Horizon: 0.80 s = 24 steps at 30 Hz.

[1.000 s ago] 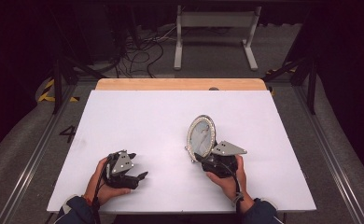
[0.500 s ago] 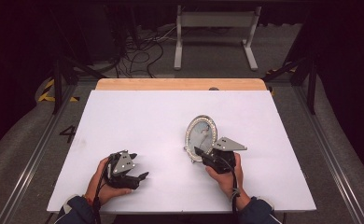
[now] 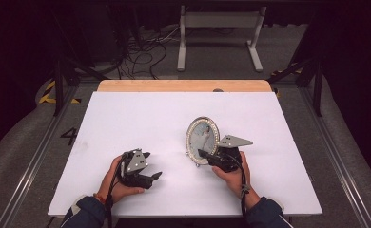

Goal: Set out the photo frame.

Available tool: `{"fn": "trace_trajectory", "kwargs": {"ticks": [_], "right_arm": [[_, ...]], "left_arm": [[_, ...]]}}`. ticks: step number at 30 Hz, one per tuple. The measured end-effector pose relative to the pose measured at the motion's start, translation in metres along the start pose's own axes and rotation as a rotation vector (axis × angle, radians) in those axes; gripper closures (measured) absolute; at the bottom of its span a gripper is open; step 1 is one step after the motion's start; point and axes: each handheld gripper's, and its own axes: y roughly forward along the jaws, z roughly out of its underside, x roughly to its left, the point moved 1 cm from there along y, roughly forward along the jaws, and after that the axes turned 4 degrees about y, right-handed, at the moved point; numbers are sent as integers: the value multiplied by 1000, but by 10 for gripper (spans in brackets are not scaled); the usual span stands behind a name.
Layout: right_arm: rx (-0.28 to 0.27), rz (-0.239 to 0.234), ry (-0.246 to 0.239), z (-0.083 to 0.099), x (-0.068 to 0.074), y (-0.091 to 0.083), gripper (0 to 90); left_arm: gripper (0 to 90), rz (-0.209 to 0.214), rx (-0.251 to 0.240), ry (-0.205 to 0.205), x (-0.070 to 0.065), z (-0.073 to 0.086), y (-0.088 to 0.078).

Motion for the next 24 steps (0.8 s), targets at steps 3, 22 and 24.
{"fn": "trace_trajectory", "kwargs": {"ticks": [3,22,24], "right_arm": [[7,-9,-5,-2,-2,1,787],[9,63,-88,1,7,-22,544],[7,69,-90,4,8,-26,535]], "left_arm": [[209,23,-24,-2,7,-13,9],[178,107,-121,-69,27,-61,50],[169,132,-130,-84,30,-64,53]]}}
